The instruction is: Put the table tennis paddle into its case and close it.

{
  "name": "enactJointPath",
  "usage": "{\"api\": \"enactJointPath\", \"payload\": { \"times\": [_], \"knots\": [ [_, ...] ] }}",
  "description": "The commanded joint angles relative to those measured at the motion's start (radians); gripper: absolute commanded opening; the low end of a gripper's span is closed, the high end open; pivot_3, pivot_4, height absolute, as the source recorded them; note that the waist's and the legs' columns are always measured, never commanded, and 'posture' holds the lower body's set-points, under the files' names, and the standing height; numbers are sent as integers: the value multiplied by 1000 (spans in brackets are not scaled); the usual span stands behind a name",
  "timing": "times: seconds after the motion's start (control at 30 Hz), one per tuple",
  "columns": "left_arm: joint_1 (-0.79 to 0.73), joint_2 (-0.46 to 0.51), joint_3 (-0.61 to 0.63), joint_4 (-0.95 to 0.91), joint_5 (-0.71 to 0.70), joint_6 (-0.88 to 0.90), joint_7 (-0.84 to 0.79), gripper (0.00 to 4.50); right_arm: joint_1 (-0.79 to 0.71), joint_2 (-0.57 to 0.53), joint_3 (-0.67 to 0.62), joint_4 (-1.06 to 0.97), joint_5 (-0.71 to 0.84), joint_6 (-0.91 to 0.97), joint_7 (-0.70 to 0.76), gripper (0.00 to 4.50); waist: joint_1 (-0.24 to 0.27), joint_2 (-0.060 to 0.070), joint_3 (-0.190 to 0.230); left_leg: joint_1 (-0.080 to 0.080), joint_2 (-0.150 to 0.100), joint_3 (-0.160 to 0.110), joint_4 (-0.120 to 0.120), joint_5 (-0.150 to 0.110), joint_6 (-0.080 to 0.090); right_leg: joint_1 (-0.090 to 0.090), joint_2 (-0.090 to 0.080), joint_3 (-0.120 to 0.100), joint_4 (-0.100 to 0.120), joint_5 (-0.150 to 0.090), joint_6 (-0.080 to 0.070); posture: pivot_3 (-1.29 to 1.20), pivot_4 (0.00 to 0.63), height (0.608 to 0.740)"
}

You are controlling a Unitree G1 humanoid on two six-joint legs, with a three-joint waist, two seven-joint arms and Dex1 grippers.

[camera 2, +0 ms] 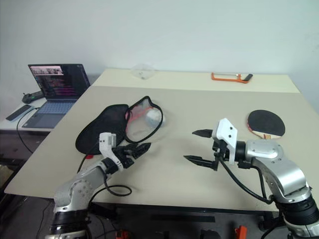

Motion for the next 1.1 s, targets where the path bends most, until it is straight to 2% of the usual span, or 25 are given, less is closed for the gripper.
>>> {"api": "enactJointPath", "payload": {
  "times": [0.03, 0.4, 0.5, 0.6, 0.7, 0.87, 0.97, 1.1],
  "knots": [
    [-29, -18, 31, 1, -29, 9, 25, 4500, 7, -4, -32, -50, 15, -2, -19, 4441, 0, 0, 0, 0, 0, 0, 0, 0, 0, 0, 0, 0, 0, 0, 0, 0, 150, 740],
    [-34, -78, 86, 6, -73, 29, 92, 4500, 22, -14, -26, -59, 1, -11, -29, 4441, 0, -1, 0, 0, 0, 0, 1, 0, 0, 0, 0, 0, 0, 0, 0, 0, 150, 740],
    [7, -58, 75, -30, -65, 30, 79, 4500, 26, -22, -29, -62, 2, -10, -24, 4441, -1, -1, 0, 0, 0, 0, 1, 0, 0, 0, 0, 0, 0, 0, 0, 0, 150, 740],
    [74, 10, 26, -79, -13, 2, 20, 4500, 27, -29, -32, -59, 5, -11, -19, 4441, -3, -1, 0, 0, 0, 1, 1, 0, 0, 0, 0, 1, 0, 0, 0, 0, 150, 740],
    [155, 95, -36, -110, 84, -107, -57, 4500, 28, -33, -27, -54, 4, -15, -14, 4441, -2, -1, 0, 0, 0, 1, 0, 0, 0, 0, 0, 1, 0, 0, 0, 0, 150, 740],
    [275, 220, -161, -120, 292, -420, -211, 4500, 23, -29, -18, -46, 1, -21, -10, 4441, 0, -1, 0, 1, 0, 1, -1, 0, 0, 0, 0, 2, -1, 0, 0, 0, 150, 740],
    [311, 238, -183, -119, 360, -579, -251, 4500, 18, -23, -11, -39, -3, -26, -6, 4441, 3, -1, 0, 0, 0, 1, -1, 0, 0, 0, -1, 1, -2, 0, 0, 0, 150, 740],
    [291, 202, -177, -125, 359, -624, -236, 4500, 15, -19, -5, -33, -5, -30, -1, 4441, 4, -1, 0, 0, 1, 0, -2, -1, 1, 0, -2, 1, -2, 0, 0, 0, 150, 740]
  ]
}}
